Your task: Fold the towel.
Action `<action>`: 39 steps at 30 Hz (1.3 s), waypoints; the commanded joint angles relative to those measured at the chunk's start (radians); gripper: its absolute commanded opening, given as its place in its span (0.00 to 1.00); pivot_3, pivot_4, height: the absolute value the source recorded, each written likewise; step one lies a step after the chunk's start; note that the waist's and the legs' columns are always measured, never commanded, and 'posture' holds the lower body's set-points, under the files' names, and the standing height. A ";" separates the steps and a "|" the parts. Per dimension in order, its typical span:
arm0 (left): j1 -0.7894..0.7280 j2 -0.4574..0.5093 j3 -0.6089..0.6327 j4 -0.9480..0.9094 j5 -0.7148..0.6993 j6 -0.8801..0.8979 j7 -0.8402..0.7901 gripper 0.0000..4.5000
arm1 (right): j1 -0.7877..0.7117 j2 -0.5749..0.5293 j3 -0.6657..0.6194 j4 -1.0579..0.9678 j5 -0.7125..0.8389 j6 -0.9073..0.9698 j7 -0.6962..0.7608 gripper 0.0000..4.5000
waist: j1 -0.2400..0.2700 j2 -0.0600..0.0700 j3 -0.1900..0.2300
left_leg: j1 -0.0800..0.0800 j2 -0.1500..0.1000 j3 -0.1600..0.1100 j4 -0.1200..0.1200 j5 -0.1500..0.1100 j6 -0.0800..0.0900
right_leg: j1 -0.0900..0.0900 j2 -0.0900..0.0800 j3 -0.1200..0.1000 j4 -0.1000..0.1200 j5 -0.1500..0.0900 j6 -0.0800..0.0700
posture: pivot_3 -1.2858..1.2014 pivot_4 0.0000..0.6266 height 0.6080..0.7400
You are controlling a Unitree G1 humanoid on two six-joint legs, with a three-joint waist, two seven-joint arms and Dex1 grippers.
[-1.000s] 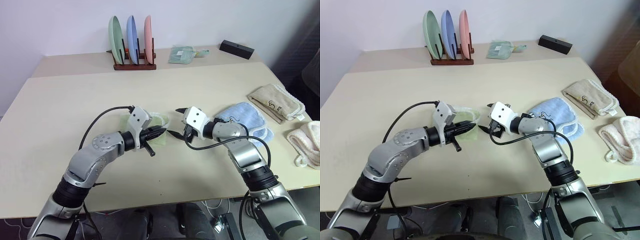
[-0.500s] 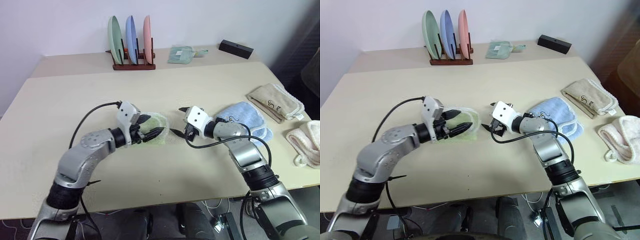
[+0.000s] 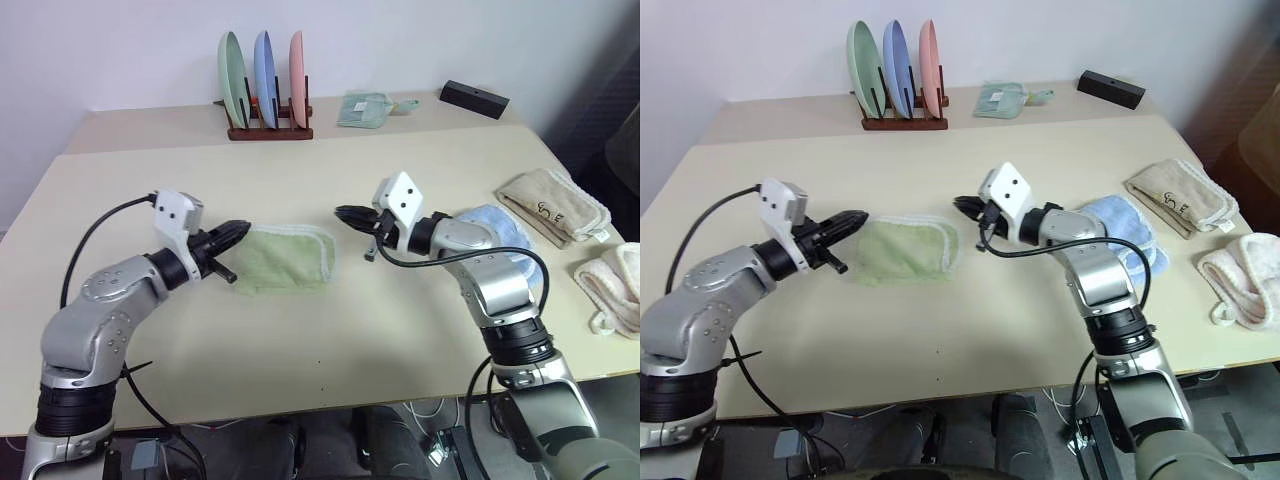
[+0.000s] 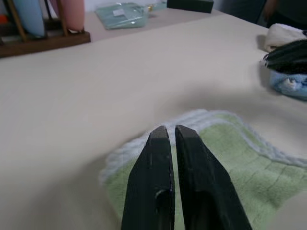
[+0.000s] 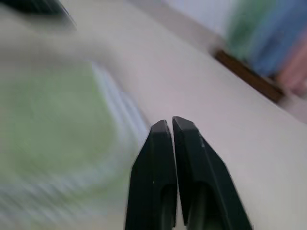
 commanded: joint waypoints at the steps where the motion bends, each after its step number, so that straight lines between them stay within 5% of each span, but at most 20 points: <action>1: -0.025 -0.045 -0.043 0.022 0.020 -0.041 -0.002 0.00 | -0.031 0.080 0.054 0.005 0.007 0.040 -0.036 0.00 | 0.000 0.000 0.000 | 0.000 0.000 0.000 0.000 0.000 0.000 | 0.000 0.000 0.000 0.000 0.000 0.000 | 0.52 0.24 0.94; 13: 0.053 -0.163 -0.142 0.325 0.208 -0.292 -0.032 0.00 | 0.020 0.185 0.214 0.445 -0.214 -0.133 -0.150 0.00 | -0.002 0.000 -0.001 | 0.001 -0.001 0.001 0.000 0.000 0.000 | -0.001 0.000 0.000 0.001 0.000 0.000 | 0.52 0.24 0.94; 22: 0.065 -0.191 -0.081 0.293 0.171 -0.334 -0.037 0.00 | 0.041 0.161 0.160 0.322 -0.181 -0.194 -0.117 0.00 | -0.001 0.000 -0.003 | 0.003 -0.001 0.000 0.000 0.000 0.000 | 0.002 0.000 -0.001 0.001 0.000 0.000 | 0.52 0.24 0.94; 25: 0.064 -0.184 0.005 0.215 0.072 -0.277 -0.028 0.00 | 0.039 0.128 0.120 0.209 -0.134 -0.159 -0.076 0.18 | -0.002 0.000 -0.003 | 0.001 -0.001 0.000 0.000 0.000 0.000 | -0.001 0.000 -0.001 0.002 0.000 0.000 | 0.52 0.24 0.94; 28: 0.088 -0.142 0.093 0.156 -0.002 -0.176 0.001 0.19 | 0.048 0.071 0.099 0.097 -0.108 -0.133 -0.032 0.50 | -0.004 0.000 -0.003 | 0.000 0.000 0.000 0.000 0.000 0.000 | -0.001 0.000 -0.001 0.002 0.000 0.000 | 0.52 0.24 0.94; 32: 0.146 -0.125 0.190 0.115 -0.105 0.004 0.096 0.62 | 0.051 0.021 0.078 0.012 -0.103 -0.105 -0.024 0.95 | -0.007 0.000 -0.003 | 0.001 0.000 0.000 -0.001 0.000 0.000 | -0.001 0.001 0.000 0.001 0.000 0.000 | 0.52 0.24 0.94; 35: 0.150 -0.175 0.259 0.097 -0.232 0.106 0.170 0.95 | 0.054 -0.001 0.091 -0.013 -0.117 -0.110 -0.010 1.00 | 0.000 0.000 -0.002 | 0.001 0.000 0.000 0.000 0.000 0.000 | -0.001 0.001 0.000 0.001 0.000 0.000 | 0.52 0.24 0.94; 39: 0.141 -0.226 0.287 0.092 -0.358 0.218 0.249 0.95 | 0.058 -0.024 0.114 -0.056 -0.126 -0.124 0.017 1.00 | 0.003 -0.001 -0.002 | 0.000 0.000 -0.001 0.001 0.000 0.000 | 0.001 0.000 -0.001 0.001 0.000 0.000 | 0.52 0.24 0.94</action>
